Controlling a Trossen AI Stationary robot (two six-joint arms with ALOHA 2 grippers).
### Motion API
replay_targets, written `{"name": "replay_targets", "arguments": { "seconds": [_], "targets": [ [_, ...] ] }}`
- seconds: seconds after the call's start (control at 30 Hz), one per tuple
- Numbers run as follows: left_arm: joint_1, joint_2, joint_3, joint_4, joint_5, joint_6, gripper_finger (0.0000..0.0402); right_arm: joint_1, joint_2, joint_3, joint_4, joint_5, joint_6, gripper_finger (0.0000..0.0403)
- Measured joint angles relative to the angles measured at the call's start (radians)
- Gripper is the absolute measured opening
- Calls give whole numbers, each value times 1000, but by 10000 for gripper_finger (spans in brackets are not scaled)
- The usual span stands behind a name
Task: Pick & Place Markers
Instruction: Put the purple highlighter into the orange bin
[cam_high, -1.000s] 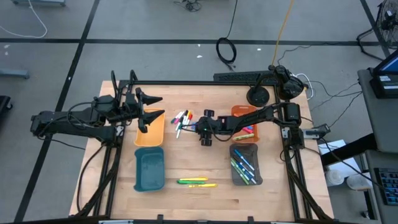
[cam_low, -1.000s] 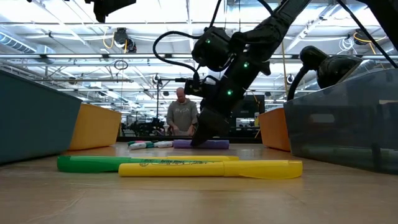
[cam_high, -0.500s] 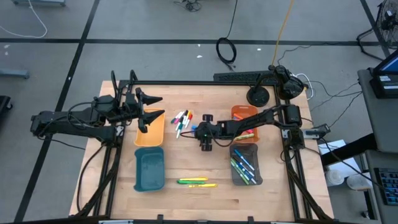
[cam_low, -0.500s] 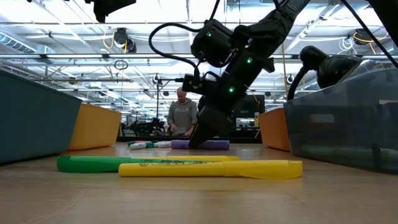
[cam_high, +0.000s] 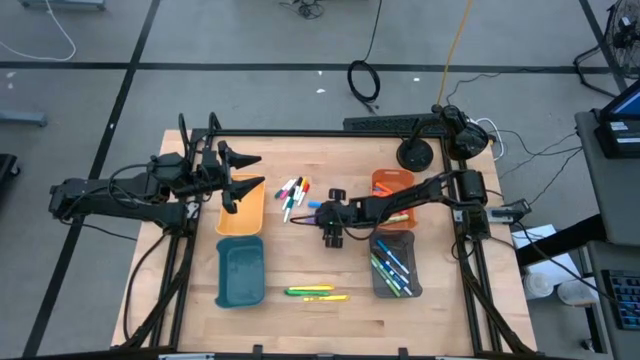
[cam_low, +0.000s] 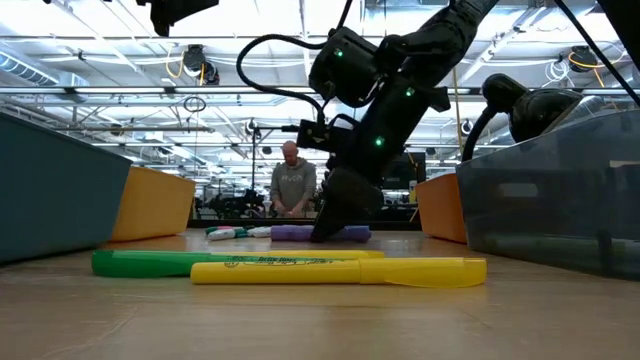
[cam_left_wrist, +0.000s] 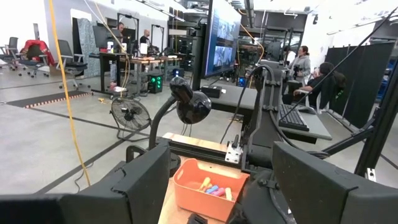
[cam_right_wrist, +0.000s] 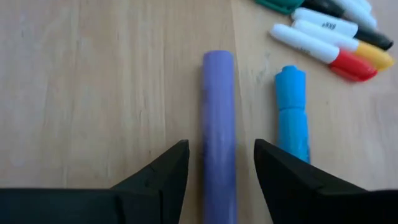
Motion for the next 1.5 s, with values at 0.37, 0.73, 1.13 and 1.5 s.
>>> {"name": "replay_targets", "arguments": {
  "seconds": [0.37, 0.73, 1.13, 1.5],
  "targets": [
    [0, 0, 0, 0, 0, 0, 282, 19, -2, 2, -69, -105, 151, 171],
    [0, 0, 0, 0, 0, 0, 282, 67, 1, 0, -19, -132, 64, 171],
    [0, 0, 0, 0, 0, 0, 282, 69, 6, -8, 54, -132, 95, 171],
    [0, 0, 0, 0, 0, 0, 282, 68, 1, -52, 79, -126, 93, 149]
  ]
}}
